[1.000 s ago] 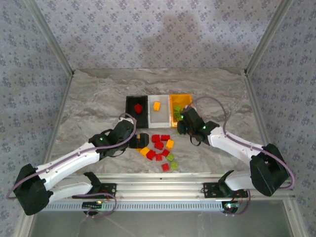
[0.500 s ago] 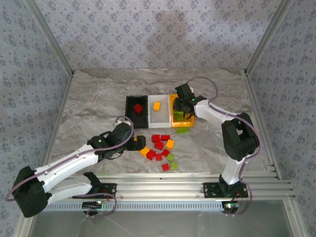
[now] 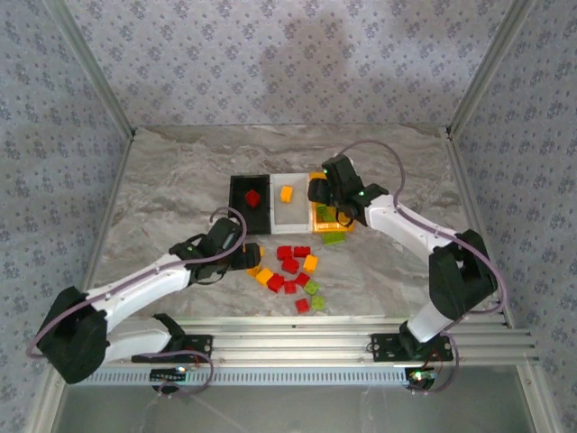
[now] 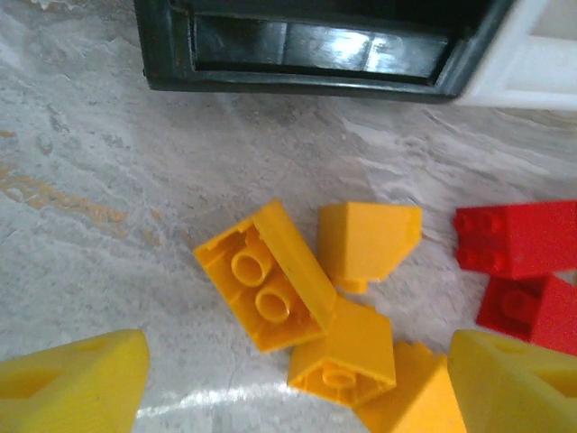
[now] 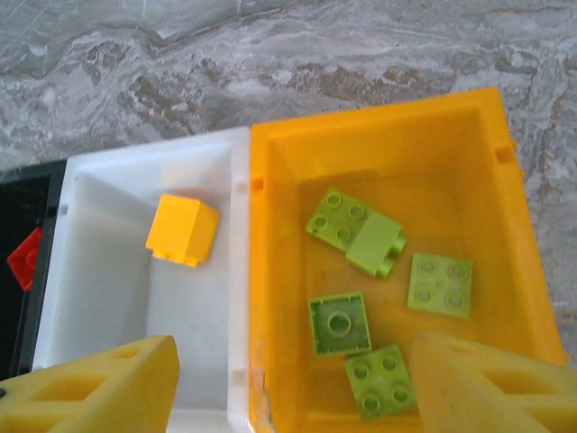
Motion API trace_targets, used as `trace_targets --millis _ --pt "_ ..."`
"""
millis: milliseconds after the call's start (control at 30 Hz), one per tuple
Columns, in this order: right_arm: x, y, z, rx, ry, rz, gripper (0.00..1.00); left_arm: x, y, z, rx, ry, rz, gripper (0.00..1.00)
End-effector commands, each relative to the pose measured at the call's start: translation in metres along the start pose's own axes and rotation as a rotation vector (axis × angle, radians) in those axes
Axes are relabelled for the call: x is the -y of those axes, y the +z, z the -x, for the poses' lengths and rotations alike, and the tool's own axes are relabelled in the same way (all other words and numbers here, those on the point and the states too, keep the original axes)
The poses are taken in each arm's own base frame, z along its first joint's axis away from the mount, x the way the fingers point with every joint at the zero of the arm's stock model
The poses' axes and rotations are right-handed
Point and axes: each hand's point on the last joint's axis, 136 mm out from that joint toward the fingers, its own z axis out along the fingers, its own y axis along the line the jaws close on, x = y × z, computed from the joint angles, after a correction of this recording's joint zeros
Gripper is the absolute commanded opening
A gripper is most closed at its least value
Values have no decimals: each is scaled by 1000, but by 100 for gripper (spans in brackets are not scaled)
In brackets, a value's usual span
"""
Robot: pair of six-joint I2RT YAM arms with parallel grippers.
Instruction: Sort the legos into containers by color
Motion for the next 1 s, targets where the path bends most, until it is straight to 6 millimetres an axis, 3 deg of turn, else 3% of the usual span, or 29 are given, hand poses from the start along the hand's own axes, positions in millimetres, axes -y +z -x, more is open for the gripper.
trace_targets --millis 0,267,600,667,800,967 --pt "3 -11 -5 10 1 7 70 9 12 14 44 -6 -59 81" --pt "3 -30 -4 46 5 31 69 -8 31 12 48 -29 -22 71" --pt "9 -26 -12 33 12 18 69 -35 47 -12 -15 -45 70 60" --pt "10 -24 -14 28 16 17 69 -41 49 -17 -31 -49 93 51" --pt "11 -25 -15 25 21 14 69 -55 44 -21 -40 -75 147 49" --pt "12 -24 -18 24 23 12 69 -65 27 -19 -9 -90 148 54"
